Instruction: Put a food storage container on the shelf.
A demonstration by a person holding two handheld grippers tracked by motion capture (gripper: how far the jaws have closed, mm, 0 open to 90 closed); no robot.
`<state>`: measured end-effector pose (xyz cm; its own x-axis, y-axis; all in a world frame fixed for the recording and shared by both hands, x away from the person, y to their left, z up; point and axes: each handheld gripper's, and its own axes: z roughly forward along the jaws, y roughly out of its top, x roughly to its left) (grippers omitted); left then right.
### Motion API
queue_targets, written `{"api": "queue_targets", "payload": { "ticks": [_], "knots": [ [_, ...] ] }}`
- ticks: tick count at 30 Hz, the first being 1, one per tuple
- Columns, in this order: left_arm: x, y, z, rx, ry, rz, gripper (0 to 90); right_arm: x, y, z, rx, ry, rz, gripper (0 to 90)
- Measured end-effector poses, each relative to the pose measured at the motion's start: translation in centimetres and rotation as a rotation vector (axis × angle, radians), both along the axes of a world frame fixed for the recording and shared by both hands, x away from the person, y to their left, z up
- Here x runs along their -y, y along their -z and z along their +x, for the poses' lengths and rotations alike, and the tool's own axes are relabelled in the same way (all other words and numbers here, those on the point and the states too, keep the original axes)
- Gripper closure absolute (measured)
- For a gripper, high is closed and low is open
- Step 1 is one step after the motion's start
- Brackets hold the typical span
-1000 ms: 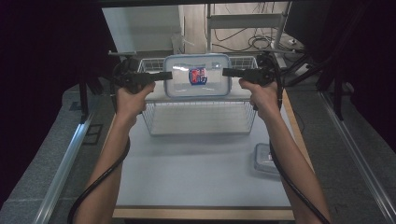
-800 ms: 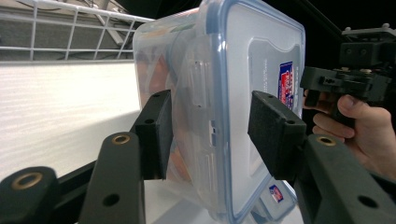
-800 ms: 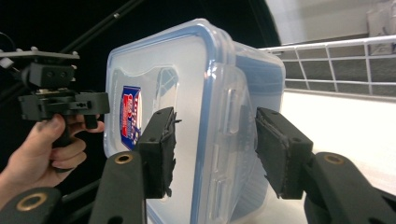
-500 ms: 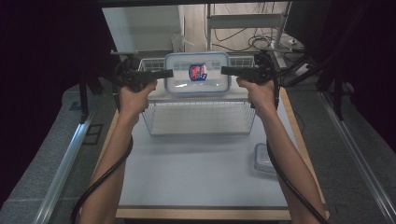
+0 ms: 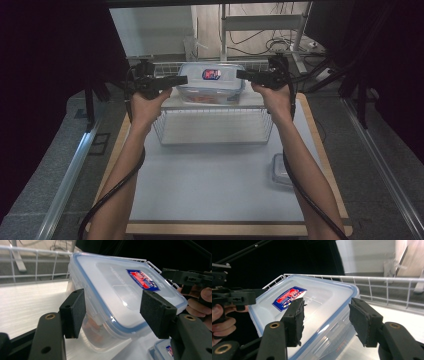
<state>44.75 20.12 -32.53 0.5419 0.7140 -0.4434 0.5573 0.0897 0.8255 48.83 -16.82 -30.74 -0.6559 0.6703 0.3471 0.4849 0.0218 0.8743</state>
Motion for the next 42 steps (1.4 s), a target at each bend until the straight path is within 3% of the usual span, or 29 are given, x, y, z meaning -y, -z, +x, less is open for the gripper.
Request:
{"api": "queue_targets", "payload": {
  "ticks": [1, 2, 3, 5, 9, 13, 14, 16, 17, 21, 35, 42],
  "knots": [
    [-0.1, -0.1, -0.3, 0.016, 0.001, 0.002, 37.6, 0.1, -0.4, -0.6, 0.042, 0.002, -0.03, 48.5],
    [-0.2, -0.2, -0.7, 0.031, 0.001, 0.006, 37.6, 0.1, -0.4, -0.6, 0.042, 0.002, -0.03, 48.5],
    [-0.4, -0.4, -1.3, 0.055, 0.002, 0.017, 39.9, 0.3, -0.9, -1.6, 0.075, 0.004, -0.053, 54.3],
    [-0.7, -0.6, -2.3, 0.096, 0.004, 0.043, 41.9, 0.4, -1.0, -2.0, 0.086, 0.001, -0.054, 56.9],
    [-1.4, -0.3, -4.0, 0.132, 0.017, 0.067, 55.4, 1.0, -1.2, -4.4, 0.12, -0.032, -0.068, 74.7],
    [-1.5, 1.0, -5.0, 0.122, 0.052, 0.095, 71.7, 0.9, 0.1, -6.6, 0.141, -0.084, -0.116, 89.3],
    [-1.5, 1.5, -5.1, 0.117, 0.065, 0.102, 80.5, 0.4, 1.0, -7.2, 0.127, -0.115, -0.141, 89.5],
    [-1.3, 2.1, -4.9, 0.107, 0.077, 0.104, 86.5, 0.1, 1.4, -7.3, 0.12, -0.125, -0.151, 89.6],
    [-1.1, 2.4, -4.8, 0.102, 0.08, 0.108, 87.9, -0.6, 2.3, -7.3, 0.11, -0.138, -0.183, 89.6],
    [-0.2, 3.0, -4.4, 0.094, 0.087, 0.128, 87.9, -1.5, 3.1, -6.7, 0.107, -0.125, -0.227, 89.6],
    [1.5, 3.1, -3.2, 0.075, 0.083, 0.148, 84.2, -0.9, 3.6, -5.1, 0.084, -0.08, -0.205, 89.6],
    [2.0, 3.0, -3.8, 0.088, 0.102, 0.157, 82.0, -0.6, 3.7, -4.6, 0.083, -0.061, -0.203, 89.6]
  ]
}}
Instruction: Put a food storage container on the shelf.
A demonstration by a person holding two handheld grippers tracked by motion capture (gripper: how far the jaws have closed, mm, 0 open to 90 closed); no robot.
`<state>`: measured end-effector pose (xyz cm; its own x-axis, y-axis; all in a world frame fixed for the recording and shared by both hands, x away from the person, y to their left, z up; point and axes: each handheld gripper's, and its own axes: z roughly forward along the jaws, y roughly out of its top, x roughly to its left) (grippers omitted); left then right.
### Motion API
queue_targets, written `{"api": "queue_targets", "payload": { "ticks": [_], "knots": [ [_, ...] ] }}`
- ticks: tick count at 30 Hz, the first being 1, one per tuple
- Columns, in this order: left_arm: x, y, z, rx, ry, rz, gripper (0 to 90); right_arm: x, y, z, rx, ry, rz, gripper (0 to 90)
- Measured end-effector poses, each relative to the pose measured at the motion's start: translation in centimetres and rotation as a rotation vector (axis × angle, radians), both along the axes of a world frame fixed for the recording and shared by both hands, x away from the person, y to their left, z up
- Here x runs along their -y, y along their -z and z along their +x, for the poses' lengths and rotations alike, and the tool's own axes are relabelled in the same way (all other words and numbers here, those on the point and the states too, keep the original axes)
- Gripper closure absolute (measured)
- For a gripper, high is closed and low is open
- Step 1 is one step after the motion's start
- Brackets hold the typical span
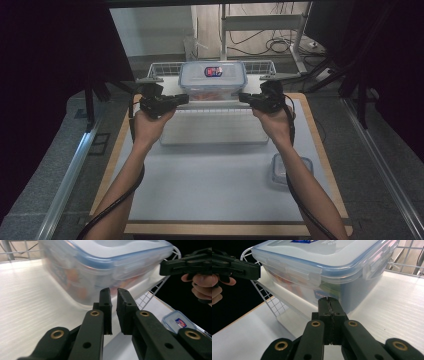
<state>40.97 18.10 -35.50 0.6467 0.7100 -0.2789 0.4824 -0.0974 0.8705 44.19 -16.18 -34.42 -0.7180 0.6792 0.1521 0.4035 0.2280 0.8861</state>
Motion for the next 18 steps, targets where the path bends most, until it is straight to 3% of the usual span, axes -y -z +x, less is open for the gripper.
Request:
{"api": "queue_targets", "payload": {
  "ticks": [7, 9, 18],
  "knots": [
    [0.6, -0.1, -2.0, 0.047, 0.021, 0.063, 71.2, 0.4, 0.3, -1.2, 0.006, -0.024, 0.021, 86.6],
    [0.8, 0.2, -2.9, 0.057, 0.029, 0.083, 65.3, 0.6, 0.5, -1.9, 0.008, -0.036, 0.028, 81.8],
    [1.0, 1.6, -5.6, 0.082, 0.043, 0.132, 54.2, 1.0, 1.3, -4.0, 0.017, -0.071, 0.013, 71.8]
  ]
}}
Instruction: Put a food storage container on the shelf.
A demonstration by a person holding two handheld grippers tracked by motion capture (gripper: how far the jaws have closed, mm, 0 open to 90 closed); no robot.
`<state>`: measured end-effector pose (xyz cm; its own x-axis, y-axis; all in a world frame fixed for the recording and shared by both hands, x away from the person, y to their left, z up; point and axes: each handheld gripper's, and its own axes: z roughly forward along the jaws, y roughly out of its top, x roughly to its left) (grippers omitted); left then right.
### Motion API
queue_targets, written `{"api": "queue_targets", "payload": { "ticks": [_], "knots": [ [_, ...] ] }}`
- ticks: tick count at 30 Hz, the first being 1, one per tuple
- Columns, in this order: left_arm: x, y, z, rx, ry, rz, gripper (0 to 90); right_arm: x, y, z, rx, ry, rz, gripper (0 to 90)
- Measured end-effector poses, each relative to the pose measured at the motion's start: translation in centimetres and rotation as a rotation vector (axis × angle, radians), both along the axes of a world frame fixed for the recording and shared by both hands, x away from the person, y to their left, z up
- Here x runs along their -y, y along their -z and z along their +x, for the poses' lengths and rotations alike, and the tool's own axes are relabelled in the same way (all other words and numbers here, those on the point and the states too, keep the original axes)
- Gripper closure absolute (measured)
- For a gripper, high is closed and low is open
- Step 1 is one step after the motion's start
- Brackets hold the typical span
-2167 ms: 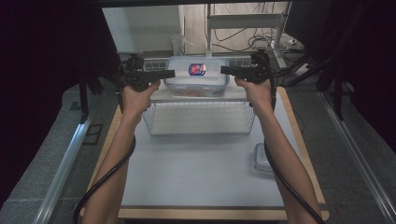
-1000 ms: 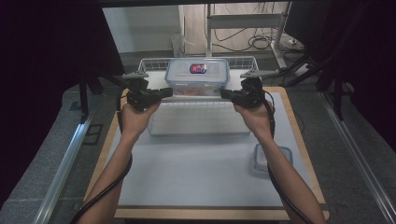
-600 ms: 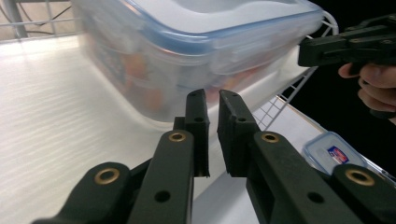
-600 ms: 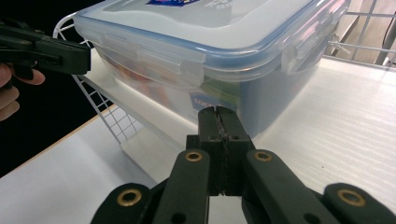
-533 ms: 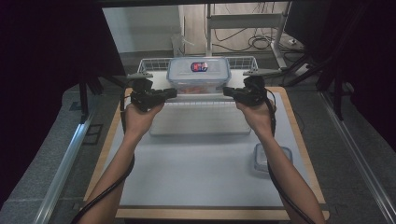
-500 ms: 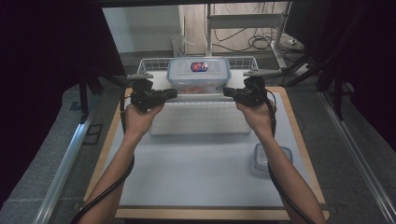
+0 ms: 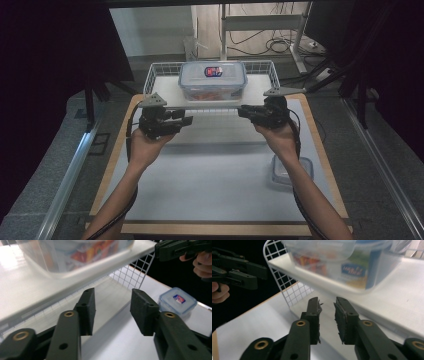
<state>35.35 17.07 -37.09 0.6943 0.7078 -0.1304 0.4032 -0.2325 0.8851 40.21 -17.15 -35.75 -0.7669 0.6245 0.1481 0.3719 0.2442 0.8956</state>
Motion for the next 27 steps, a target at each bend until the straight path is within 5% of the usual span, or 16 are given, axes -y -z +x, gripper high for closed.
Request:
{"api": "queue_targets", "payload": {
  "ticks": [15, 24, 27],
  "knots": [
    [-0.1, 3.6, -4.5, 0.034, 0.007, 0.053, 37.1, -0.2, 2.8, -4.2, 0.029, -0.044, -0.069, 50.6],
    [-0.2, 6.8, -7.0, 0.023, 0.044, 0.052, 29.0, 0.4, 4.5, -6.2, 0.062, -0.037, -0.104, 40.9],
    [-0.3, 7.6, -7.5, 0.019, 0.048, 0.084, 27.2, 0.5, 5.4, -6.8, 0.06, -0.045, -0.134, 38.9]
  ]
}}
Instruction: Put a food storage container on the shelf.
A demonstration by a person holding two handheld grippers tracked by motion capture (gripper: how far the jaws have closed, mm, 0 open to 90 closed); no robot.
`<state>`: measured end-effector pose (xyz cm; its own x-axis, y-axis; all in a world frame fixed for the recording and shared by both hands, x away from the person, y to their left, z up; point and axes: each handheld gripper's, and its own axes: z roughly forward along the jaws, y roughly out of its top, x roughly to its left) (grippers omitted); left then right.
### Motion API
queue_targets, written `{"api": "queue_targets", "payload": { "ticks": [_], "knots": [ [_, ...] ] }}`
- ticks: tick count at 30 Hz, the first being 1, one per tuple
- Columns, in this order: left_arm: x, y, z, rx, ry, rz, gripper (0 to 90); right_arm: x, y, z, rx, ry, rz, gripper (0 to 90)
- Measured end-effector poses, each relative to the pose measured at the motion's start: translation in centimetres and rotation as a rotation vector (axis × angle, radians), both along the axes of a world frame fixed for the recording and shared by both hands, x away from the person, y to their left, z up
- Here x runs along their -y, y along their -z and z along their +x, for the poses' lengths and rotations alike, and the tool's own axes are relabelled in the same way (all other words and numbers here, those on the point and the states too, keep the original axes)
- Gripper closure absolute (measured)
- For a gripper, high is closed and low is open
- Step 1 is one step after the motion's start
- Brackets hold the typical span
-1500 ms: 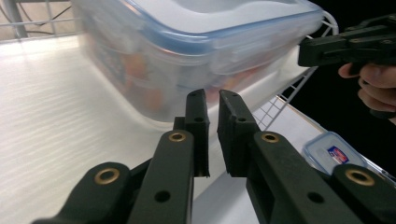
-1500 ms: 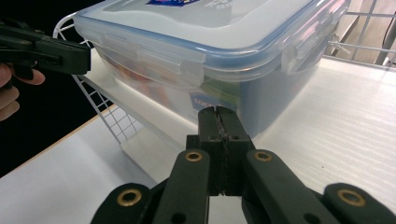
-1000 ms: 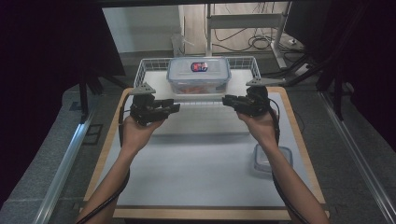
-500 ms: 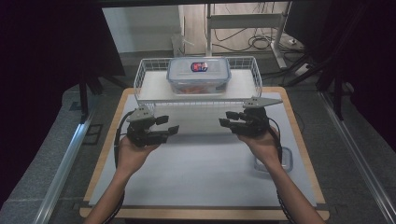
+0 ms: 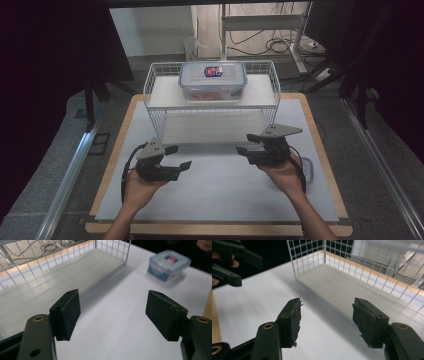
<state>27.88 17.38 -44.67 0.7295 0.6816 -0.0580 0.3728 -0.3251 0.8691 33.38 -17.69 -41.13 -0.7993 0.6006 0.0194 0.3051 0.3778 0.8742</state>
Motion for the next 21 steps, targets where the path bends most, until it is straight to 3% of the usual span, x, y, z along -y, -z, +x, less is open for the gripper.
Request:
{"api": "queue_targets", "payload": {
  "ticks": [2, 6, 10, 16, 21],
  "knots": [
    [-0.2, 0.3, -0.3, 0.002, -0.014, 0.024, 25.2, 0.1, 0.5, -0.5, 0.001, 0.0, -0.014, 37.7],
    [-0.4, 1.4, -1.0, -0.025, -0.02, 0.002, 21.1, 0.2, 1.6, -1.4, -0.001, -0.001, -0.043, 35.0],
    [-0.4, 2.7, -2.0, -0.043, -0.031, 0.015, 15.8, 0.5, 3.5, -2.8, -0.004, 0.008, -0.076, 28.3],
    [-0.2, 4.0, -3.3, -0.074, -0.047, 0.012, 6.3, 0.7, 5.0, -4.7, -0.008, 0.011, -0.09, 19.7],
    [-0.2, 4.8, -4.6, -0.061, -0.06, 0.044, 3.4, 1.1, 5.6, -5.5, 0.0, 0.009, -0.106, 12.6]
  ]
}}
